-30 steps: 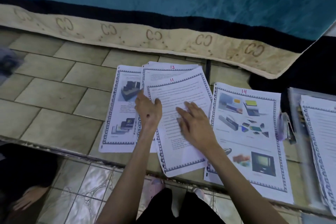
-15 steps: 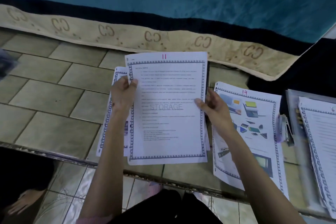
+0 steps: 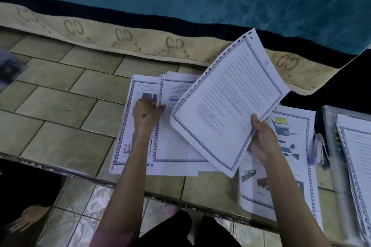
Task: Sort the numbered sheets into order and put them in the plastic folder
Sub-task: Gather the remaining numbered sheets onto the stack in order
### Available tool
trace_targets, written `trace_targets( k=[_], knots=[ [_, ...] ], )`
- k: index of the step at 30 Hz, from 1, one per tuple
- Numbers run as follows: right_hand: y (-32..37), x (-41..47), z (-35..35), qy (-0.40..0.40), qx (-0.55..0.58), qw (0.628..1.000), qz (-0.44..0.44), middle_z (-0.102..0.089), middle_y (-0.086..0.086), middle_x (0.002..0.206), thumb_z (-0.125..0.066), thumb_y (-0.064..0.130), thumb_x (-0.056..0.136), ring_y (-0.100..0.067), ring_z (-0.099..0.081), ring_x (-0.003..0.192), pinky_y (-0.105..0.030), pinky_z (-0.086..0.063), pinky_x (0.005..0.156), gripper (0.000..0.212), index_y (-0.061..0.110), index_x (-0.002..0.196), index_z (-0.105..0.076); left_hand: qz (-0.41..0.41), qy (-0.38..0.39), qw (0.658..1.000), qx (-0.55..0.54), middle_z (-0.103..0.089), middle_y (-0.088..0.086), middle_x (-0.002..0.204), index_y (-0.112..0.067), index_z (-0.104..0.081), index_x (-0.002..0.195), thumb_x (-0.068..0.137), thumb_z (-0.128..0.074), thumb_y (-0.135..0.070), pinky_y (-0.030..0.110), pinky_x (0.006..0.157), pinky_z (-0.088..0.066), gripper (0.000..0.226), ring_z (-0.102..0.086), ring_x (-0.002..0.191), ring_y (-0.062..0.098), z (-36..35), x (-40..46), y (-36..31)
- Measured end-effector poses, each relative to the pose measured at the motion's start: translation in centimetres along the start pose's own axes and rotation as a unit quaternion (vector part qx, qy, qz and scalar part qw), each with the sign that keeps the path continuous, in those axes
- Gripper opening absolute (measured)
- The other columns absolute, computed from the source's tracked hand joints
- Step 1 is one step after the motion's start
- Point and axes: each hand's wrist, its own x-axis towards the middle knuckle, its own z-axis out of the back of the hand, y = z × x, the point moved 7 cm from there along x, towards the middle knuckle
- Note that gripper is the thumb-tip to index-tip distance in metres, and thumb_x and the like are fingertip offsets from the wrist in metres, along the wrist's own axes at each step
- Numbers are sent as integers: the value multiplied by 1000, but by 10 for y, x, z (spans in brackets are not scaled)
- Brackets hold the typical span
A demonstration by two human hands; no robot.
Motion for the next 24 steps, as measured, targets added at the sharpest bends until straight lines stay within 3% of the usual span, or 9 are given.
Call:
trace_targets(
  k=[2,6,8,10,13,15,18,21,24],
  knots=[
    [0,2,2,11,6,1000,-9,-61,-5,128,-45,20,97,-24,-58,118,-52,-47,93,35,14,131,-51,6,-7,1000,-7,-63,19,119,3,-57,119,80,-72,-14,29,81,-43,45,-59,109,31,-2,0,0],
    [5,2,3,45,-7,999,-27,-72,1,108,-43,15,97,-16,-69,96,-42,-54,85,23,21,113,-59,10,-29,999,-15,-70,16,99,-3,-67,101,77,-74,-15,26,73,-43,28,-65,96,30,7,6,9],
    [6,4,4,51,-36,998,-32,-70,-2,112,-47,12,96,-17,-69,98,-40,-56,84,25,18,116,-59,16,-36,999,-27,-71,15,90,-5,-70,91,75,-75,-16,27,70,-45,20,-67,88,31,15,10,14],
    [6,6,4,48,-80,995,-30,-67,-7,118,-57,12,88,-22,-66,104,-40,-57,82,37,11,125,-57,14,-52,998,-13,-71,12,86,-6,-72,90,75,-75,-17,26,70,-46,18,-68,84,29,25,11,15],
    [5,4,0,47,-142,989,-18,-70,-8,112,-79,27,59,-26,-68,99,-38,-59,73,71,7,124,-59,-26,-72,997,-2,-67,5,79,-12,-72,88,78,-72,-18,17,61,-43,12,-63,72,18,36,9,6],
    [5,3,-2,56,-172,983,5,-72,-6,106,-81,31,52,-23,-70,94,-36,-59,73,76,7,121,-61,-43,-38,997,-52,-59,2,69,-18,-64,82,81,-69,-16,12,49,-40,5,-54,55,9,37,12,3],
    [5,3,-5,77,-188,979,34,-73,-5,105,-90,45,39,-22,-70,94,-36,-58,77,84,11,112,-66,30,61,971,-229,-46,6,64,-31,-56,61,72,-67,-18,30,53,-35,19,-42,55,20,26,12,11],
    [3,-3,-17,111,-197,973,50,-74,-4,100,-84,36,58,-20,-71,89,-30,-58,70,55,11,105,-68,-14,83,975,-208,-54,2,69,-27,-58,68,79,-68,-16,27,56,-39,19,-49,60,14,18,7,7],
    [1,-7,-26,116,-235,962,80,-75,2,96,-67,6,80,-16,-71,89,-28,-58,73,24,10,104,-69,-135,-7,987,-81,-58,-3,73,-11,-63,82,80,-69,-8,6,59,-42,7,-55,64,0,28,-3,-5]
  ],
)
